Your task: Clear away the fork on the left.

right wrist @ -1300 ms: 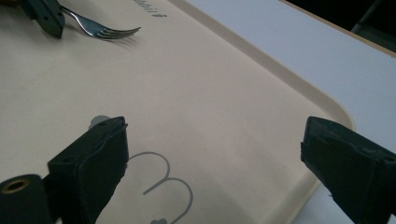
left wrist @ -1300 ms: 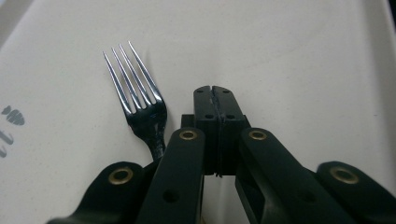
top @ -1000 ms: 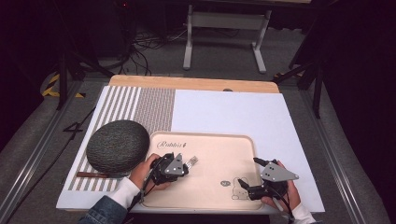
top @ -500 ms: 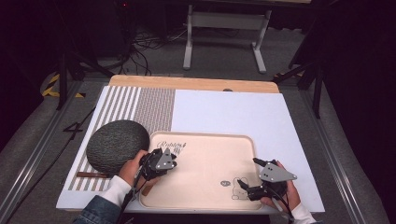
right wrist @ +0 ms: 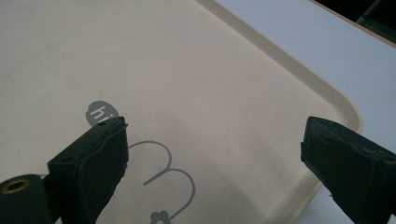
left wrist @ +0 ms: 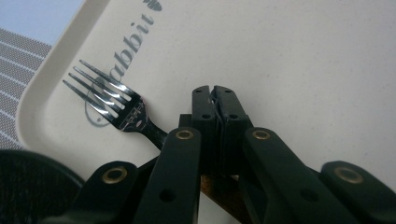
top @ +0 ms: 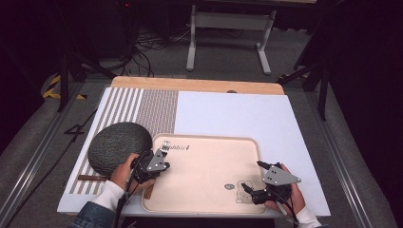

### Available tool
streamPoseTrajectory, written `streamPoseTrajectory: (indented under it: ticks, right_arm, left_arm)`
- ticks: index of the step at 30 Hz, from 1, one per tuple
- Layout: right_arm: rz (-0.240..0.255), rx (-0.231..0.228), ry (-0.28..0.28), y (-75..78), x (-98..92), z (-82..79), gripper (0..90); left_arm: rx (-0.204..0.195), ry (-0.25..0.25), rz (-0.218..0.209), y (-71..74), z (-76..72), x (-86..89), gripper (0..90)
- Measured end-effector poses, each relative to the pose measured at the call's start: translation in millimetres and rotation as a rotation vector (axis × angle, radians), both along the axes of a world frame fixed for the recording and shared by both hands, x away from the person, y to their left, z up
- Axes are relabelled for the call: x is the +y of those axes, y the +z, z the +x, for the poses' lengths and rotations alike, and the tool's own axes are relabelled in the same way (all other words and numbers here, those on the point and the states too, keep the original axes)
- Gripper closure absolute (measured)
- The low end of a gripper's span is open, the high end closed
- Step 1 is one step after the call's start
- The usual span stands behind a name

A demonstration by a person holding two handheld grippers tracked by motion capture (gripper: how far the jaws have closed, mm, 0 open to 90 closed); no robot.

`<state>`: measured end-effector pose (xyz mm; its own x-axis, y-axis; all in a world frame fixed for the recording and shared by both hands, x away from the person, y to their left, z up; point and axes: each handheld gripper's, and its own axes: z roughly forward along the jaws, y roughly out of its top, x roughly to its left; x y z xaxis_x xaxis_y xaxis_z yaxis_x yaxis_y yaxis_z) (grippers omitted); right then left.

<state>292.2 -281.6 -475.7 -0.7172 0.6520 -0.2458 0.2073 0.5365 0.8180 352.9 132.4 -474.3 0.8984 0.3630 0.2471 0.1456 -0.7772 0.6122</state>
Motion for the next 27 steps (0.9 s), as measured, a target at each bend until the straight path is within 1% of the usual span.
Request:
streamPoseTrajectory:
  ticks: [2, 3, 4, 8, 9, 10, 13, 20, 21, 23, 25, 27]
  right_arm:
    - [-0.003, 0.0, 0.003, -0.1, 0.2, 0.0, 8.4]
    - [-0.003, 0.0, 0.002, -0.3, 0.4, 0.2, 8.4]
    - [-0.004, 0.001, 0.002, -0.4, 0.5, 0.3, 8.4]
    - [-0.008, 0.004, 0.003, -0.7, 1.1, 0.3, 8.4]
    - [-0.01, 0.003, 0.003, -0.9, 1.2, 0.5, 8.4]
    - [-0.01, 0.004, 0.003, -1.1, 1.2, 0.6, 8.4]
    - [-0.014, 0.003, 0.004, -1.3, 1.3, 0.7, 8.4]
    - [-0.007, 0.001, 0.001, -0.6, 0.9, 0.4, 8.4]
    - [-0.007, 0.0, 0.001, -0.5, 1.0, 0.3, 8.4]
    - [-0.006, 0.0, 0.001, -0.4, 0.9, 0.4, 8.4]
    - [-0.006, -0.001, 0.002, -0.4, 0.8, 0.3, 8.4]
    - [-0.007, -0.002, 0.001, -0.1, 0.8, 0.0, 8.4]
  left_arm:
    - [-0.001, 0.007, -0.005, -0.3, -0.8, 3.4, 87.6]
    - [0.005, 0.019, -0.009, -0.6, -1.9, 5.0, 87.4]
    - [0.0, 0.01, -0.005, -0.3, -1.6, 6.4, 87.3]
    - [0.014, 0.025, -0.023, -1.5, -4.4, 11.4, 87.1]
    - [0.006, 0.017, -0.024, -1.3, -4.0, 12.3, 86.8]
    - [0.013, 0.018, -0.028, -1.4, -5.1, 12.8, 85.9]
    - [0.005, 0.006, -0.025, -1.5, -6.0, 13.1, 85.5]
    - [0.0, 0.002, -0.036, -2.2, -5.7, 12.5, 84.9]
    - [0.005, 0.001, -0.038, -2.4, -5.9, 12.1, 84.3]
    - [-0.005, 0.0, -0.036, -3.0, -6.5, 10.9, 85.0]
    - [-0.008, -0.01, -0.043, -3.4, -5.4, 10.3, 85.4]
    - [-0.007, -0.006, -0.04, -3.3, -6.3, 9.5, 85.4]
